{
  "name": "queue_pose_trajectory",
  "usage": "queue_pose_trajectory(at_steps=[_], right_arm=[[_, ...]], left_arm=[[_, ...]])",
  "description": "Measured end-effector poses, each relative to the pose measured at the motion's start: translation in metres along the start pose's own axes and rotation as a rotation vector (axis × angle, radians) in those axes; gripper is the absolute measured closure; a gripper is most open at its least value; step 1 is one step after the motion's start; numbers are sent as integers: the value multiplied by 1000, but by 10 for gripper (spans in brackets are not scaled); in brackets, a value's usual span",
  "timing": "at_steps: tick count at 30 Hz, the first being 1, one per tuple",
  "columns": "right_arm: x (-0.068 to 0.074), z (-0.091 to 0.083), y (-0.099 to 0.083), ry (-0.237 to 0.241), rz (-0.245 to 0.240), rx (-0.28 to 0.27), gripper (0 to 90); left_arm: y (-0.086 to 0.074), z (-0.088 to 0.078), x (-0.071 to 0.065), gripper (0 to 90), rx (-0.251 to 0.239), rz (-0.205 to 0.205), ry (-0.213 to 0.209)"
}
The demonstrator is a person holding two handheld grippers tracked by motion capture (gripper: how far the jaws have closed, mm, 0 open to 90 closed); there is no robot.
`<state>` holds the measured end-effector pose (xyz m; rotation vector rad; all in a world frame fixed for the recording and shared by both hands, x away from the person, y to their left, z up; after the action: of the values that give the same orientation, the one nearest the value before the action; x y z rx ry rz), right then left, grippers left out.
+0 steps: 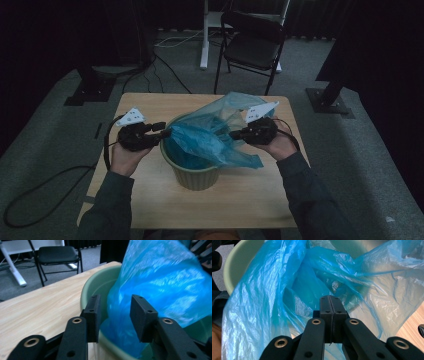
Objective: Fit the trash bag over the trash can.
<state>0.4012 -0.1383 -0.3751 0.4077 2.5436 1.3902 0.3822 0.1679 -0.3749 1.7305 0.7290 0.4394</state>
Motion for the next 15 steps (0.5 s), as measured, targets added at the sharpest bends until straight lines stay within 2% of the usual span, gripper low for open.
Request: queue_pose_trajectory(at_steps=[7, 11, 15], right_arm=[[1, 1, 0, 6, -2, 4, 900], [2, 2, 0, 11, -4, 4, 900], [3, 2, 0, 13, -3, 5, 900]], left_arm=[[17, 12, -12, 539, -10, 50, -34], [23, 22, -19, 499, 13, 91, -44], [21, 32, -22, 540, 48, 108, -38]])
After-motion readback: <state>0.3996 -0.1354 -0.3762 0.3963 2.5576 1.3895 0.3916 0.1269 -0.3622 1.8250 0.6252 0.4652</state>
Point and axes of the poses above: each handheld gripper's, and its own axes: z roughly forward along the jaws, y roughly out of its top, x roughly to its left, the point moved 5 cm from there along z, roughly forward along the jaws, and after that the axes turned 9 degrees about -x, right-handed, at the moved point
